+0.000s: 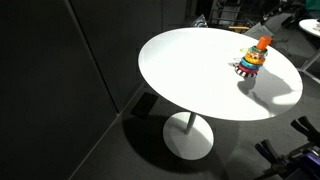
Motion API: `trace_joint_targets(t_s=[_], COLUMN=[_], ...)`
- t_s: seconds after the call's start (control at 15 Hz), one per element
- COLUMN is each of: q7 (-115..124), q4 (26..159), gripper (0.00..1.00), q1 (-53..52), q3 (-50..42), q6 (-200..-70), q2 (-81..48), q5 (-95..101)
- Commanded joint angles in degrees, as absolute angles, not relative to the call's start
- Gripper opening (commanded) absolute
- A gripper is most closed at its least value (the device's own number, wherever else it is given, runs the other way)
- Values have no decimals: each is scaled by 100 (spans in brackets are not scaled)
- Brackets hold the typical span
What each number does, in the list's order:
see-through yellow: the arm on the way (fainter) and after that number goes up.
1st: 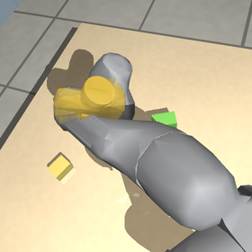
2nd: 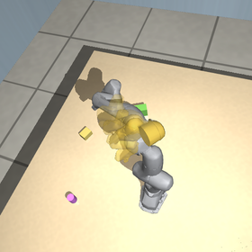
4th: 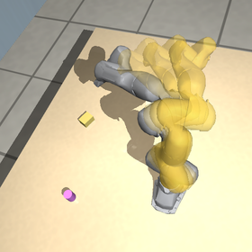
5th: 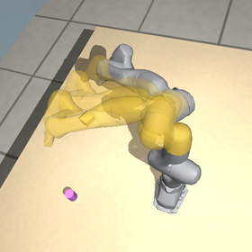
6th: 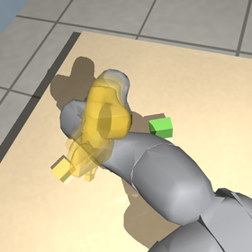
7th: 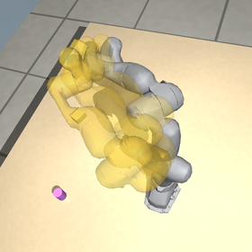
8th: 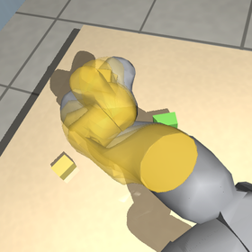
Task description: Pick up the lime green ring from the ring holder and put it on the table
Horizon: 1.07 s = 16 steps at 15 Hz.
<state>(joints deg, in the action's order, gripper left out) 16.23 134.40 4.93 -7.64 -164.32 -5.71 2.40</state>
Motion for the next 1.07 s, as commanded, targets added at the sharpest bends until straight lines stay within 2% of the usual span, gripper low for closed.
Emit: trace_joint_targets(t_s=[0.0, 1.0], q7=[1888, 1338], q4=[13344, 12583], gripper=[100, 100], q1=[464, 507], q3=[-845, -615], q6=[-16252, -12773], q2=[-584, -274], q5=[438, -185])
